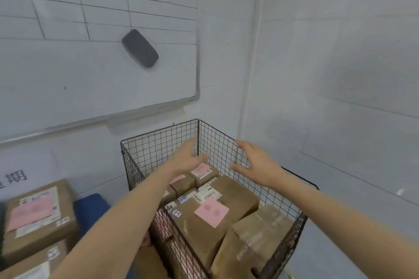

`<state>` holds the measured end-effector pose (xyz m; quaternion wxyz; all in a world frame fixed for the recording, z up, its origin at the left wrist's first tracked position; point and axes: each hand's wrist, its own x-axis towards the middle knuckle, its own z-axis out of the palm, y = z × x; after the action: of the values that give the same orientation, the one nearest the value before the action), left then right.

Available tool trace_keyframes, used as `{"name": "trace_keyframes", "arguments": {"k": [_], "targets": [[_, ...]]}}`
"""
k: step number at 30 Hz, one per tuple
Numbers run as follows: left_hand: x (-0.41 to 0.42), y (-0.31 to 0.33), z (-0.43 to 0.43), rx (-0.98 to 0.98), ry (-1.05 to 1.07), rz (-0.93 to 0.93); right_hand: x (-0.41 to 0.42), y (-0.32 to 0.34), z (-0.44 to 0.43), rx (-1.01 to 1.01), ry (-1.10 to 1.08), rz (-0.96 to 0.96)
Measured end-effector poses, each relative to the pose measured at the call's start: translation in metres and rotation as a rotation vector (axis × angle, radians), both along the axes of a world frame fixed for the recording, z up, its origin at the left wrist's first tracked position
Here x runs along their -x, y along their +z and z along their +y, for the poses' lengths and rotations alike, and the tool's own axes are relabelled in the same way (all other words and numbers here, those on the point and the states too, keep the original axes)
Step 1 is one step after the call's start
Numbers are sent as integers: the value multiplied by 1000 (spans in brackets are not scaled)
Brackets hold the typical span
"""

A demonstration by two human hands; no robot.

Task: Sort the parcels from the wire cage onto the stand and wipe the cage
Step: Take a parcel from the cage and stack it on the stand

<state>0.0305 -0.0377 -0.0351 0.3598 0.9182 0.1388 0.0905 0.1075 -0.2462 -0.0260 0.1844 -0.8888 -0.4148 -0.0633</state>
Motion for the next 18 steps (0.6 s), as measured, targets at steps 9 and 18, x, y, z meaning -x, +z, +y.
{"name": "trace_keyframes", "arguments": {"k": [9,18], "targets": [[-28,-56,-1,-79,32,218,-72,-57,3,357,213,145],[-19,-110,-19,-139,188,502,-108,-102,0,538,481,265]]}}
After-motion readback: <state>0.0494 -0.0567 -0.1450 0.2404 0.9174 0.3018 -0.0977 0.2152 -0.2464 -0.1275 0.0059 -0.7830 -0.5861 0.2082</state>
